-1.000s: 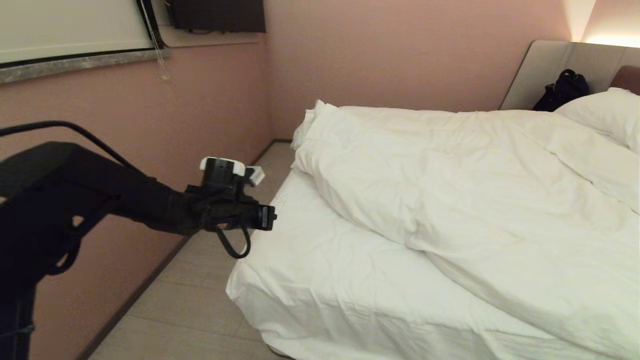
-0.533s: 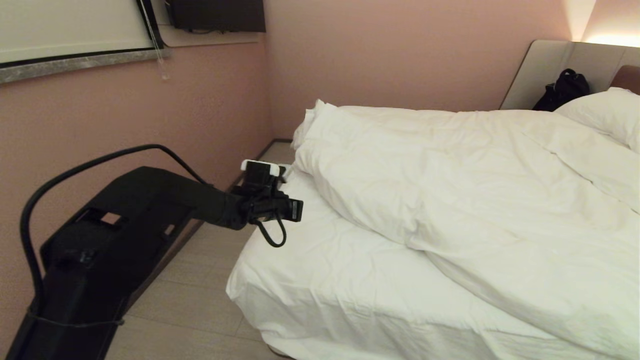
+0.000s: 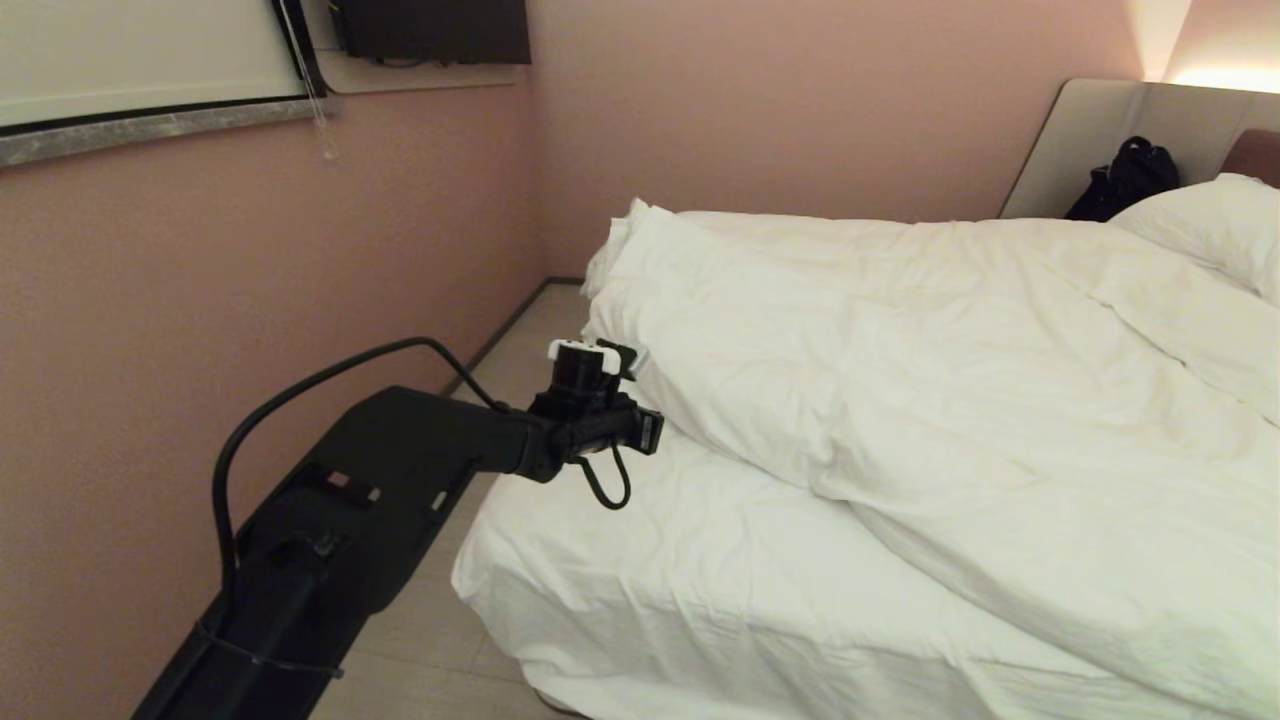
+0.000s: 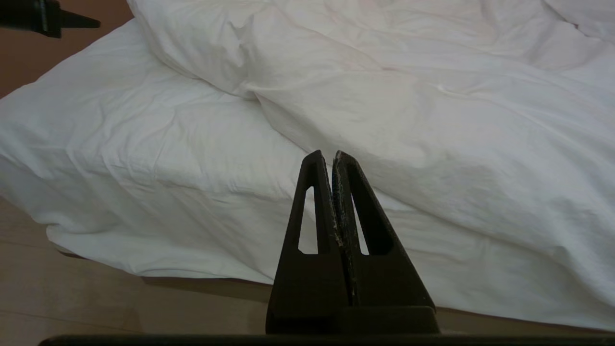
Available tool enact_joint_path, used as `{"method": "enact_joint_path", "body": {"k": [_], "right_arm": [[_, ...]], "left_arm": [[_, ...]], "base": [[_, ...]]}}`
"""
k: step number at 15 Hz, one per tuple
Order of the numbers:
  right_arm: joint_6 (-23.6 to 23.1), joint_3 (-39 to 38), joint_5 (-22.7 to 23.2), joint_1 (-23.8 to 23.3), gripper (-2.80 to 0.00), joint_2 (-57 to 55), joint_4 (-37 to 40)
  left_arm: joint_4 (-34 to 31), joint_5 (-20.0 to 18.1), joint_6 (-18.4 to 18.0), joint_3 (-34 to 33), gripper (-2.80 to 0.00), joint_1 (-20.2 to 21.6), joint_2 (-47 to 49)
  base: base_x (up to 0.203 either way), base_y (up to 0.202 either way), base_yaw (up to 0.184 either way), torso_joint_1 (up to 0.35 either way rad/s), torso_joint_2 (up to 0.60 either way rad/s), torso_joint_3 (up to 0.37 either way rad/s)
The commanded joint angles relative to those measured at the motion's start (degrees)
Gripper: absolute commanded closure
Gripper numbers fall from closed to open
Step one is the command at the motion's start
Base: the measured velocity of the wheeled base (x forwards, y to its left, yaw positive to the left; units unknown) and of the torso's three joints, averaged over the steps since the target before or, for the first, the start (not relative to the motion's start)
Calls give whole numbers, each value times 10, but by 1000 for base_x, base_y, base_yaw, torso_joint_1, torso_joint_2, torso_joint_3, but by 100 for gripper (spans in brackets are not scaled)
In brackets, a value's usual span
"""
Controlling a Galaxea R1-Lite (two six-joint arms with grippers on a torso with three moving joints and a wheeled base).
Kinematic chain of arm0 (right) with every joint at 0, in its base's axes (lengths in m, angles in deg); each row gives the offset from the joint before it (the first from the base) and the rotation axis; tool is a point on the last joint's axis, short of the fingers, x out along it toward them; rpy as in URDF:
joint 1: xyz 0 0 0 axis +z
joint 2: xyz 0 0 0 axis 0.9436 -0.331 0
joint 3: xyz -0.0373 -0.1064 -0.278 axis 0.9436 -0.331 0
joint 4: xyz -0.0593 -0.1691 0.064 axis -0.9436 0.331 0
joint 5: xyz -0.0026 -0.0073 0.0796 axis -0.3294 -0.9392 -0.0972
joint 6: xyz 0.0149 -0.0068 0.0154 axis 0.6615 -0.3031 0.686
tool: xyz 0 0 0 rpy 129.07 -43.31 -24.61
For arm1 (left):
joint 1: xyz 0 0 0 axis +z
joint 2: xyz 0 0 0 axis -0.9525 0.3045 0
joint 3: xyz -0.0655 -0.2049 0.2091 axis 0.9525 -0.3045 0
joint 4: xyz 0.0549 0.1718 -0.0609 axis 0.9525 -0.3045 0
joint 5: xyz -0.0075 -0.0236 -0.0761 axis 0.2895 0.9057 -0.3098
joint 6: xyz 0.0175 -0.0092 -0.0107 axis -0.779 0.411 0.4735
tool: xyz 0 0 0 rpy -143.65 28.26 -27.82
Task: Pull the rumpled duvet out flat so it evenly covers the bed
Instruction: Hold the folded corner of the quilt
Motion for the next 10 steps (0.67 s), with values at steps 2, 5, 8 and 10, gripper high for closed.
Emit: {"method": "enact_joint_path", "body": {"k": [2, 5, 8, 10], "right_arm": [[0, 0, 0, 0, 0, 0, 0], [0, 0, 0, 0, 0, 0, 0], [0, 0, 0, 0, 0, 0, 0], [0, 0, 0, 0, 0, 0, 0]], "left_arm": [[17, 0, -8, 2, 0, -13, 23], [38, -1, -31, 2, 0, -21, 28], [68, 0, -32, 2, 0, -35, 28], [73, -1, -39, 2, 0, -43, 29]], "base": [[0, 0, 0, 0, 0, 0], [0, 0, 0, 0, 0, 0], [0, 0, 0, 0, 0, 0], [0, 0, 0, 0, 0, 0]]}}
